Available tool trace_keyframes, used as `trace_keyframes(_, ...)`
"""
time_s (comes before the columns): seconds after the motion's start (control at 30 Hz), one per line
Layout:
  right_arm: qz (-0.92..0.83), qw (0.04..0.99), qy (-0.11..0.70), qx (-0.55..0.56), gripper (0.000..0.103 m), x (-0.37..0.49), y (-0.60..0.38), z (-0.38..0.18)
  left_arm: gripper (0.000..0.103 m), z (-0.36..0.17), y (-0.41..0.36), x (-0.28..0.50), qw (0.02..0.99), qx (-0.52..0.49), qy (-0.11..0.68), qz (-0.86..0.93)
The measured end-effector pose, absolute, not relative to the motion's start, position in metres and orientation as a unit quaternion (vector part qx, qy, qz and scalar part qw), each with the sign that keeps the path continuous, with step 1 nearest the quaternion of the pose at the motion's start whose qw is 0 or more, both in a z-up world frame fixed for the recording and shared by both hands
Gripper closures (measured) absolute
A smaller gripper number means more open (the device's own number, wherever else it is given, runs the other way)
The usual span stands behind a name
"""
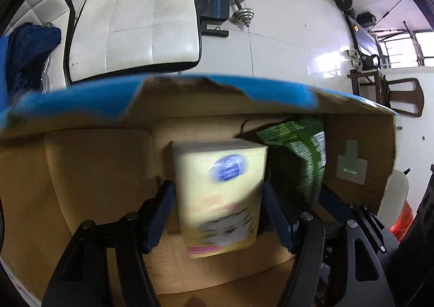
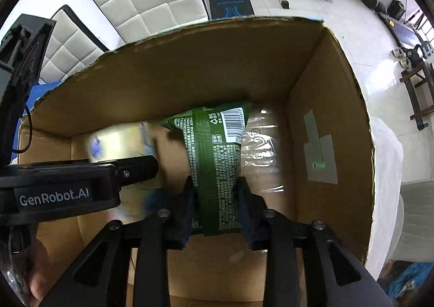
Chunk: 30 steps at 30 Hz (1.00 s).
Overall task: Organize soft objects
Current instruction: 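Carry both items into the cardboard box and open both grippers, then grasp the orange bag with left gripper while right gripper grasps red bag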
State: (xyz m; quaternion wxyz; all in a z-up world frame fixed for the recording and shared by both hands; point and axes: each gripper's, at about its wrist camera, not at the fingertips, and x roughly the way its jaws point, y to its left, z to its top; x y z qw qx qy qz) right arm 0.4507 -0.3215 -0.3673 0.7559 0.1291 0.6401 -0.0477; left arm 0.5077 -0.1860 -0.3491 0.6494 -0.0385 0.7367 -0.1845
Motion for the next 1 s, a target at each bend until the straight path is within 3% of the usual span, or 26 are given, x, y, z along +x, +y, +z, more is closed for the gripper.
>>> trace_keyframes(0.03,-0.048,0.757,0.639,0.127,0.055,0.451,-0.321,-0.366,0.038,-0.348,-0.186,0.507,0.654,-0.035,0.734,-0.181)
trace_keyframes(0.23,-0.05,0.757,0.643,0.108,0.049,0.435,-0.318,-0.348,0.025,-0.331,-0.173,0.493,0.685,-0.031,0.71,-0.159)
trace_keyframes(0.27,-0.049,0.757,0.642,0.108,0.045,0.431,-0.316,-0.345,0.016,-0.327,-0.169,0.489,0.691,-0.031,0.705,-0.155)
trace_keyframes(0.37,-0.049,0.754,0.647,0.101,0.034,0.414,-0.31,-0.334,0.015,-0.314,-0.157,0.47,0.712,-0.021,0.688,-0.142)
trace_keyframes(0.43,-0.048,0.753,0.649,0.099,0.009,0.405,-0.305,-0.328,0.01,-0.308,-0.151,0.458,0.726,-0.009,0.676,-0.13)
trace_keyframes(0.47,-0.048,0.754,0.647,0.099,0.002,0.399,-0.303,-0.324,0.004,-0.304,-0.146,0.45,0.736,-0.005,0.666,-0.123)
trace_keyframes(1.0,-0.068,0.793,0.602,0.055,0.0,0.31,-0.276,-0.256,0.004,-0.225,-0.121,0.336,0.812,0.015,0.574,-0.103)
